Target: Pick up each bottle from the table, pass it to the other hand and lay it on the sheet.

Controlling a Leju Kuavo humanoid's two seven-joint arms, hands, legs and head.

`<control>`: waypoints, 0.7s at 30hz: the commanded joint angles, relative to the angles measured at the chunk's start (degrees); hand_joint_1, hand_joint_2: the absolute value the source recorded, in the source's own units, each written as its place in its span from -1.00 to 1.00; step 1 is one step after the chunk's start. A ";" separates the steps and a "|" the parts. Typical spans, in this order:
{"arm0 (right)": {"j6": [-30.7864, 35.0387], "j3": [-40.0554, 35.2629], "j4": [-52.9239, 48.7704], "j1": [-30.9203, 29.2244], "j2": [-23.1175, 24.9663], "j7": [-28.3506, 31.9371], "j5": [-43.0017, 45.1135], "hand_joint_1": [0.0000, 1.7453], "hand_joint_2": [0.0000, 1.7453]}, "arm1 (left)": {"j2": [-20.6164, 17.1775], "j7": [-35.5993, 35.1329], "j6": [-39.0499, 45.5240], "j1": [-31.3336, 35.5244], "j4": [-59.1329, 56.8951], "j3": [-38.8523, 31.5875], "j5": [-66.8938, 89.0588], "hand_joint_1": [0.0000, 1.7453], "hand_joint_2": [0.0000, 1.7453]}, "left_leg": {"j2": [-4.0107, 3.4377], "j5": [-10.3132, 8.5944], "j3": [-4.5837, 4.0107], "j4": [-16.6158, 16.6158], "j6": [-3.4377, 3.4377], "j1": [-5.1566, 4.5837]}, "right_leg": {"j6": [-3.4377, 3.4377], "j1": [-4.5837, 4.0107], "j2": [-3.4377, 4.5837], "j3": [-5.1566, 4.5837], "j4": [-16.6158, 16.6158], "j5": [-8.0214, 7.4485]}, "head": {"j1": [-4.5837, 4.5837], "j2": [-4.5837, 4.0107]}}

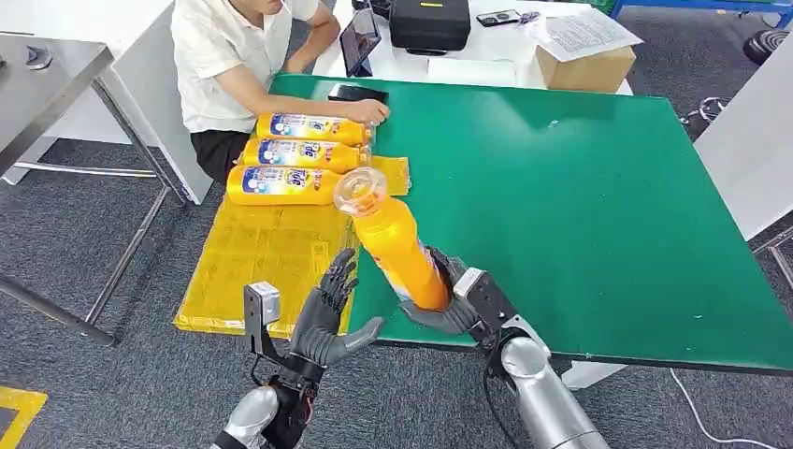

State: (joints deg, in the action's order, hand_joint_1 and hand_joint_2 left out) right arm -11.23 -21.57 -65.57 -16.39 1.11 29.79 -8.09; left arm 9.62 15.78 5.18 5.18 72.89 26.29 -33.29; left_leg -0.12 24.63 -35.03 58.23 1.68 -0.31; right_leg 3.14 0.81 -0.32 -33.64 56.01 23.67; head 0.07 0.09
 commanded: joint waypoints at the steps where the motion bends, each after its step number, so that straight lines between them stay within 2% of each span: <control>1: 0.01 -2.30 1.29 -1.70 -0.21 -0.28 0.36 1.00 1.00 | -1.67 0.28 -0.40 2.26 -3.17 1.70 0.47 -1.00 1.00 | -0.01 0.03 0.13 -0.05 -0.09 0.02 | -0.10 -0.02 0.03 0.12 -0.03 0.04 | 0.00 0.00; 7: -0.34 -9.78 8.39 -2.27 1.93 -1.39 -1.53 1.00 1.00 | 0.73 6.06 2.80 2.17 6.10 0.74 6.22 -1.00 1.00 | -0.09 0.07 0.09 0.01 -0.10 0.06 | -0.11 -0.06 0.11 0.07 0.01 0.03 | 0.00 0.00; 10: 0.78 -12.02 13.27 -2.26 3.35 -1.21 -1.96 1.00 1.00 | 0.87 4.64 1.93 1.56 10.76 1.14 5.32 -1.00 1.00 | -0.06 0.10 0.16 0.02 -0.14 0.10 | -0.15 -0.10 0.08 0.15 0.00 0.08 | 0.00 0.00; 15: 1.88 -14.27 18.20 -3.42 4.79 -0.41 -3.26 1.00 1.00 | 1.08 3.11 -0.11 1.53 10.03 1.51 2.50 -1.00 1.00 | -0.11 0.08 0.15 -0.05 -0.09 0.08 | -0.10 -0.07 0.13 0.13 -0.05 0.03 | 0.00 0.00; 21: 2.62 -17.53 19.08 -4.46 6.24 -0.18 -5.69 1.00 1.00 | 1.87 2.43 -1.15 3.50 6.55 0.48 0.08 -1.00 1.00 | -0.04 0.05 0.09 -0.03 -0.11 0.08 | -0.12 -0.07 0.06 0.07 -0.02 0.04 | 0.00 0.00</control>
State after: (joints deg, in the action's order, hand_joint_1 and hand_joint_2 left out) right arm -9.00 -32.35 -54.95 -17.19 5.42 29.70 -11.63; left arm 11.10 18.73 5.18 5.61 82.27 26.67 -31.45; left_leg -0.11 24.63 -35.14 58.23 1.67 -0.29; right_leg 3.13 0.80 -0.33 -33.75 56.01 23.67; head 0.07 0.09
